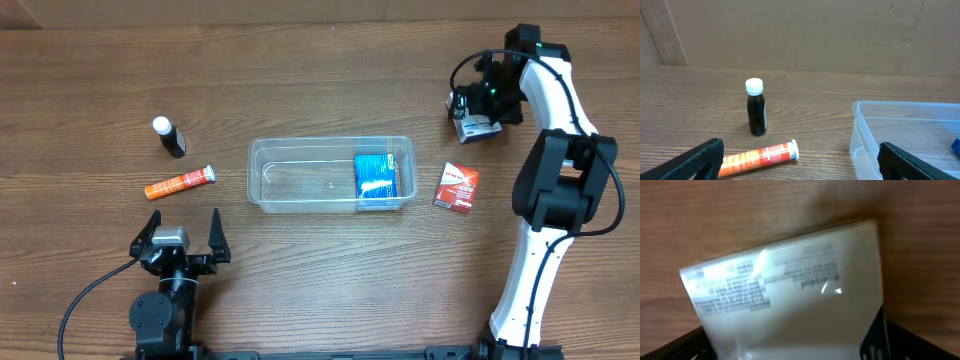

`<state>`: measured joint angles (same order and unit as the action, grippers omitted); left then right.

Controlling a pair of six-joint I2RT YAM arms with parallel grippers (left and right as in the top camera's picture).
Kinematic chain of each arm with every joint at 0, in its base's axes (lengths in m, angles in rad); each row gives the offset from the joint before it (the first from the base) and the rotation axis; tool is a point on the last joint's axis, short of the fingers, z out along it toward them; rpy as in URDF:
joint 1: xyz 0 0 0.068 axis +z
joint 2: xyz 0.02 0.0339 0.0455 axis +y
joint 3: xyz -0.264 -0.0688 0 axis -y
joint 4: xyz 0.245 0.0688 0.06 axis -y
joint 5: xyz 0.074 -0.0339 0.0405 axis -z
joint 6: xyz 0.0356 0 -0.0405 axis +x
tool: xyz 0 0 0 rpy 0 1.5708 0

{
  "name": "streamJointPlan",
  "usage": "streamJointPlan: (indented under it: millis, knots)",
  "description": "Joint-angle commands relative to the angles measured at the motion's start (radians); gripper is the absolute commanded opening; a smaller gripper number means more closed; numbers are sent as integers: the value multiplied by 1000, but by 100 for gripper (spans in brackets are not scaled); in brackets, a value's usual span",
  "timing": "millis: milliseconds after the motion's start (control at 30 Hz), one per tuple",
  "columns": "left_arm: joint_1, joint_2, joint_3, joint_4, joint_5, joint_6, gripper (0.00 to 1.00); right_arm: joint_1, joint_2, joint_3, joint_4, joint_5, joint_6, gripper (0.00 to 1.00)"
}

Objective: Pack container
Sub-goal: 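Lower the white bandage box into the container and release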

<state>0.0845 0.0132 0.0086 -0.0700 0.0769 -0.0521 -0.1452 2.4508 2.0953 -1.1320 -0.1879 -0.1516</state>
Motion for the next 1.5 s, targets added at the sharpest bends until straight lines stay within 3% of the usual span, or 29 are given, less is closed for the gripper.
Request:
streamJointPlan:
  millis: [0, 100, 200, 300, 400, 633, 933, 1100, 1267, 1467]
  knots:
    - [-6, -9, -4, -1, -6, 11, 100, 10, 14, -2, 32, 16, 77, 100]
    - [-6, -9, -4, -1, -6, 11, 100, 13, 14, -2, 39, 195, 36, 100]
    - [-6, -9, -4, -1, -6, 11, 100, 13, 14, -2, 27, 225, -119, 98]
    - [-6, -9, -4, -1, -6, 11, 100, 13, 14, -2, 19, 262, -137, 89]
    - [-6, -9, -4, -1, -6, 11, 100, 13, 14, -2, 8, 262, -108, 72]
    - [-6, -9, -4, -1, -6, 11, 100, 13, -3, 62, -126, 253, 23, 72]
    - [-6, -9, -4, -1, -6, 11, 100, 72, -133, 411, -501, -64, 25, 72]
    - [-6, -9, -4, -1, -6, 11, 100, 185, -210, 425, -562, -216, 24, 73]
    - [-6, -9, -4, -1, -6, 11, 100, 346, -229, 417, -562, -217, 79, 73]
    - [-6, -9, -4, -1, -6, 11, 100, 533, -229, 309, -562, 41, 322, 73]
